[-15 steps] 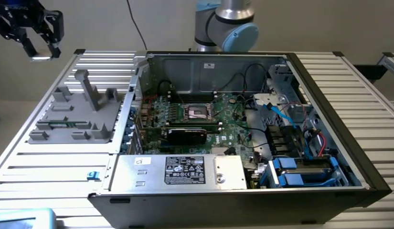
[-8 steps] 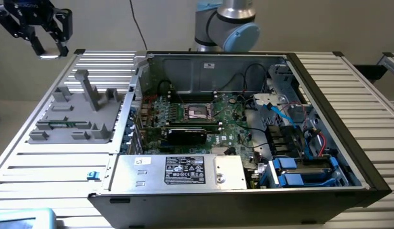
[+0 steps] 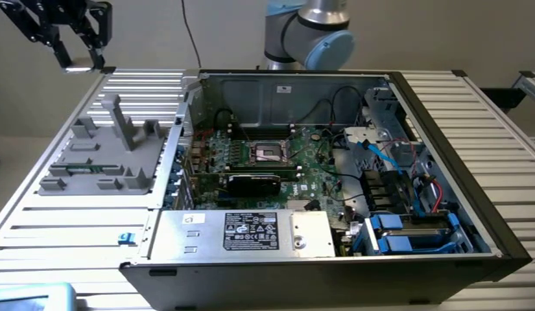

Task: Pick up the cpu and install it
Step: 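Pick up the cpu and move it towards the insertion slot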

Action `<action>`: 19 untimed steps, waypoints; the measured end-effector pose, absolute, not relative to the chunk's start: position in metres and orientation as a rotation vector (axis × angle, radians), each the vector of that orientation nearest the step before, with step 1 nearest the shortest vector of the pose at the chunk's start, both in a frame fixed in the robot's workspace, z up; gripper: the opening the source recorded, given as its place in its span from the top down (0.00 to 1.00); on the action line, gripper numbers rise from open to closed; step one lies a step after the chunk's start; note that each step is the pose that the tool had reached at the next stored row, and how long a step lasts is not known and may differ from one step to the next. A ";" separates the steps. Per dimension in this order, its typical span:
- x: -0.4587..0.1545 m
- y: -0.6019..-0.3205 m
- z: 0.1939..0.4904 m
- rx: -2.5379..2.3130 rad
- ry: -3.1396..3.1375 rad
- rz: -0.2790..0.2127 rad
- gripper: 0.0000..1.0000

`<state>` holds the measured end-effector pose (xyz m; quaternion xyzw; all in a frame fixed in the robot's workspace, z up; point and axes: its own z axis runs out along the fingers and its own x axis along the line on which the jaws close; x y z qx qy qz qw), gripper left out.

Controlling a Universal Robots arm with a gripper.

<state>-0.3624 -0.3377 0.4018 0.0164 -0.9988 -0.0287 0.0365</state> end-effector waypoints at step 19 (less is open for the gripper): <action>-0.293 -0.344 0.410 0.050 -3.058 -0.091 0.46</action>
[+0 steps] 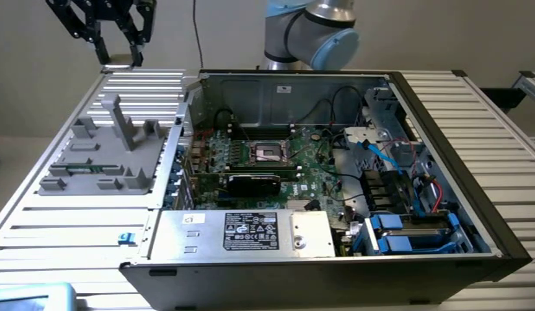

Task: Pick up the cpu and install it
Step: 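Pick up the cpu and move it towards the insertion slot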

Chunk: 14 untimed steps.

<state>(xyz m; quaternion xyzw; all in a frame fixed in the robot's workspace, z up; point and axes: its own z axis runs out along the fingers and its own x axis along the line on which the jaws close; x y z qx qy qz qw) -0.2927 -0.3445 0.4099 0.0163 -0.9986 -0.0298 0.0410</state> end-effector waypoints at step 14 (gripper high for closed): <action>-0.235 -0.351 0.410 0.050 -3.059 -0.092 0.46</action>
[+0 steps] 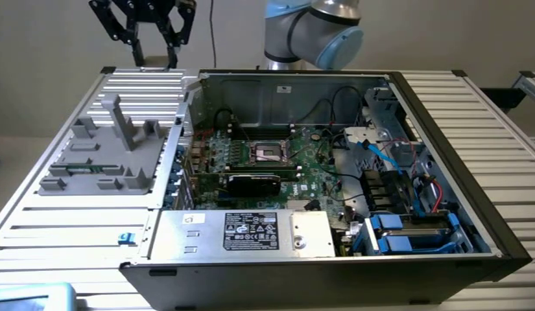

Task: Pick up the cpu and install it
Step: 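Pick up the cpu and move it towards the insertion slot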

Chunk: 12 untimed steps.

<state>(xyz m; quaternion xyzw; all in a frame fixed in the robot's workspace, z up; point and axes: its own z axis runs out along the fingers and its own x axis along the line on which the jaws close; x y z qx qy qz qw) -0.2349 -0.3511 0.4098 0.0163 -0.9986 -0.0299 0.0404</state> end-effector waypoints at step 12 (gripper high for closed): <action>-0.198 -0.354 0.410 0.051 -3.081 -0.092 0.46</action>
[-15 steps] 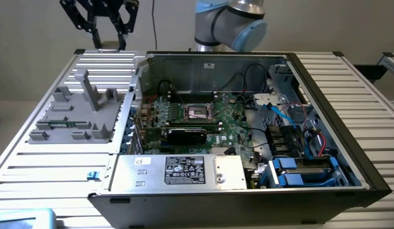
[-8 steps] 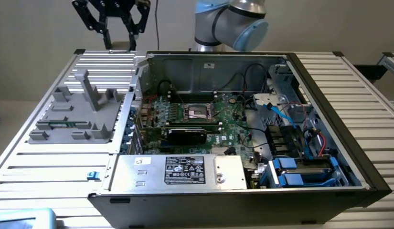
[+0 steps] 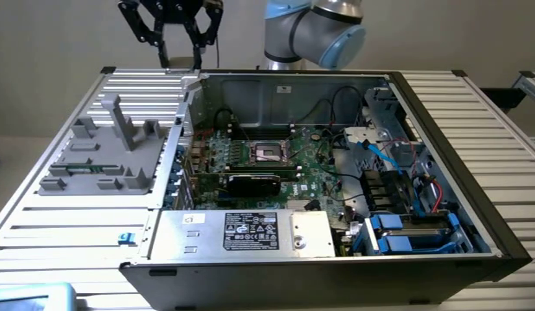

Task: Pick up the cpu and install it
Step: 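Pick up the cpu and move it towards the insertion slot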

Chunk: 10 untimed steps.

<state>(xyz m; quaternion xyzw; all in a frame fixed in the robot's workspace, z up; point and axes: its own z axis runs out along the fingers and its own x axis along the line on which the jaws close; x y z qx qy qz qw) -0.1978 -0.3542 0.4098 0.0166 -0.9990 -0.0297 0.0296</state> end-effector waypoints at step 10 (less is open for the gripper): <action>-0.157 -0.356 0.410 0.051 -3.081 -0.092 0.46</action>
